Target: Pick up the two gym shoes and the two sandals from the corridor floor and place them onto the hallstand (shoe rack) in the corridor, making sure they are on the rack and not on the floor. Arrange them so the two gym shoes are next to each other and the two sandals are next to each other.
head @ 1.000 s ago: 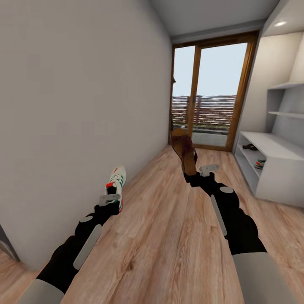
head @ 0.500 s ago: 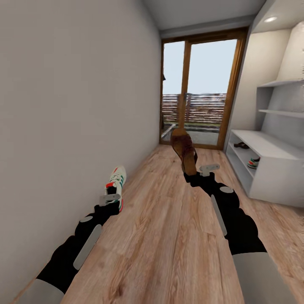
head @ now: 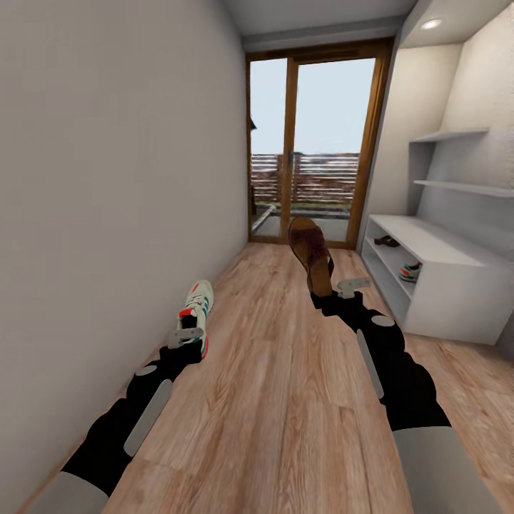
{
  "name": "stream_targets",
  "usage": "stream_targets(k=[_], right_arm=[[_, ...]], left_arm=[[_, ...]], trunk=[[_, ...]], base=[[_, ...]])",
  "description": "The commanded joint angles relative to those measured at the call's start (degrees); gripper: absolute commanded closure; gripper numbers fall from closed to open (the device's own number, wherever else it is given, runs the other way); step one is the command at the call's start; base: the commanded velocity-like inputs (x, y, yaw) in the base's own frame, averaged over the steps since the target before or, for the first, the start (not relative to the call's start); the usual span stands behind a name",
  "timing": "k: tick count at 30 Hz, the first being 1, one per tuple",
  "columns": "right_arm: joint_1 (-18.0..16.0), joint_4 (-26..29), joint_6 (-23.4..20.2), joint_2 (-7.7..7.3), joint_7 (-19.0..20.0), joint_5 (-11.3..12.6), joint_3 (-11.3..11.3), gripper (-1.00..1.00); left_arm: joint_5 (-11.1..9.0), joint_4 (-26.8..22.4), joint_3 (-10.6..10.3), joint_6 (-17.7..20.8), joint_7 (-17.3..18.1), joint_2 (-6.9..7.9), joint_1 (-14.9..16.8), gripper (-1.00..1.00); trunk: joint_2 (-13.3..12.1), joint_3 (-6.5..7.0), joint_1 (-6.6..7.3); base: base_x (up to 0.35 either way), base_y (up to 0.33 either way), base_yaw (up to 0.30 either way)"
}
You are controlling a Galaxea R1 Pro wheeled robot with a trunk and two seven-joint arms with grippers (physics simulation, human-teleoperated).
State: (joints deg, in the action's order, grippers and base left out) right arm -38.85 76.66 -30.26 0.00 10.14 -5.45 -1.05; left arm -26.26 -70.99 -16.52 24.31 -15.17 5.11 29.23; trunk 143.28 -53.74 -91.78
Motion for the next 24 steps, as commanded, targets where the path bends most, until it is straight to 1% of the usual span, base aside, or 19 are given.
stream_targets(k=[1,15,24], right_arm=[[0.0,0.1,-0.3,0.00,0.2,-0.4,0.0,1.00],[-0.1,0.1,-0.3,0.00,0.3,-0.3,0.0,1.00],[0.0,0.1,-0.3,0.00,0.3,-0.2,0.1,1.00]], left_arm=[[-0.5,-0.1,-0.2,0.1,-0.6,0.08,0.0,1.00],[-0.5,-0.1,-0.2,0.1,-0.6,0.08,0.0,1.00],[-0.5,-0.1,-0.2,0.1,-0.6,0.07,0.0,1.00]], trunk=[[0.0,-0.13,-0.02],[0.0,-0.25,-0.02],[0.0,-0.25,-0.02]], base=[[0.349,0.000,-0.160],[0.348,0.000,-0.030],[0.348,0.000,-0.251]])
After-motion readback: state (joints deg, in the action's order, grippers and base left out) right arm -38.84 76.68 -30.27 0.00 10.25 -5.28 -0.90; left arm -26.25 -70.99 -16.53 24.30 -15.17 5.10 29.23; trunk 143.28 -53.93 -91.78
